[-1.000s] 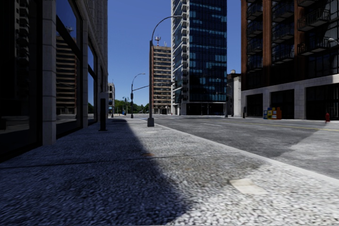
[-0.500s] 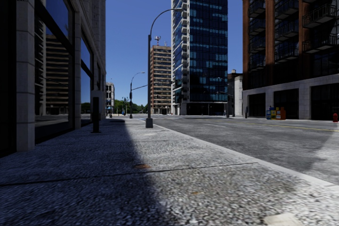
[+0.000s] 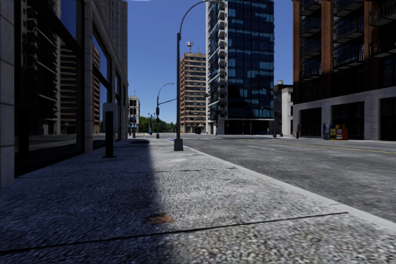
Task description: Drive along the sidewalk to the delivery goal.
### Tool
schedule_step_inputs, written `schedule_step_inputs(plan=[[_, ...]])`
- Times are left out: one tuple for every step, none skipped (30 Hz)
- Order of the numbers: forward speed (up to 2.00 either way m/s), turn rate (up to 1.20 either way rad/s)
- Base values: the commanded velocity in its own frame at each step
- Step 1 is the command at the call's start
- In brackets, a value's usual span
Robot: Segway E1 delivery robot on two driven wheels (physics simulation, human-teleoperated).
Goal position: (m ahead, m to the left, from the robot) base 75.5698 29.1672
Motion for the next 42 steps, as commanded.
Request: schedule_step_inputs(plan=[[1.54, 0.77], [1.54, 0.77], [1.54, 0.74], [1.54, 0.48], [1.54, 0.35], [1.54, 0.24], [1.54, 0.24], [1.54, 0.16], [1.54, 0.11], [1.54, 0.1], [1.54, 0.1], [1.54, 0.1], [1.54, 0.1], [1.54, 0.1], [1.54, 0.1], [1.54, 0.1], [1.54, 0.1], [1.54, 0.1], [1.54, 0.1], [1.54, 0.11], [1.54, 0.11], [1.54, 0.25], [1.54, 0.43], [1.54, 0.54], [1.54, 0.54], [1.54, 0.58], [1.54, 0.59], [1.54, 0.6], [1.54, 0.6], [1.54, 0.59], [1.54, 0.35], [1.54, 0.1], [1.54, 0.1], [1.54, 0.03], [1.54, 0.0], [1.54, 0.0], [1.54, 0.0], [1.54, 0.0], [1.54, 0.0], [1.54, 0.0], [1.54, 0.0], [1.54, 0.0]])
